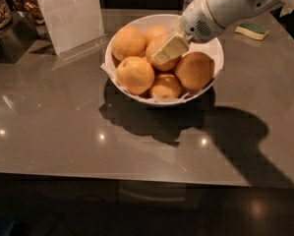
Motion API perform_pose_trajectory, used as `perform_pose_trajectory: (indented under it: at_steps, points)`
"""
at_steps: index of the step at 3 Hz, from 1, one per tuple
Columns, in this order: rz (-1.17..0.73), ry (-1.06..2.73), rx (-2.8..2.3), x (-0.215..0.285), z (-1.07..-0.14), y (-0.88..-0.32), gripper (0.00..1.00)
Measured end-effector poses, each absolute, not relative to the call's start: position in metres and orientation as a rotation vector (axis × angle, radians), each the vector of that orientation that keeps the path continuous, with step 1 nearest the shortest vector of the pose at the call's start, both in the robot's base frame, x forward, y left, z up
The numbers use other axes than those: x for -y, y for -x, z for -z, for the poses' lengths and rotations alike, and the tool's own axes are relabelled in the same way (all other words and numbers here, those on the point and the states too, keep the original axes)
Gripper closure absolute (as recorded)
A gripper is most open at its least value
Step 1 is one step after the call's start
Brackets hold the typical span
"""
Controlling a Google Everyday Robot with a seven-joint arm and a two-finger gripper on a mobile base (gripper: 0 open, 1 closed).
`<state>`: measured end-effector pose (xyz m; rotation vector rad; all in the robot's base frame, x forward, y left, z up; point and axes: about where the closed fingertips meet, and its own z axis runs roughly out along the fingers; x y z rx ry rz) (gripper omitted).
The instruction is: Pick orange from white bowl
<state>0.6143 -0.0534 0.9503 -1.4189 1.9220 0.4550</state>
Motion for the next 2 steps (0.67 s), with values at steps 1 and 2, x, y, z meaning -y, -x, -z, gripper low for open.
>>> perform_pose_trajectory:
  at_steps: [1, 2]
  points:
    - [-0.436, 1.378, -1.929, 0.061, -0.9521, -0.6148, 1.0]
    - [-0.436, 1.401, -1.93, 0.057, -0.9499, -0.6151, 1.0]
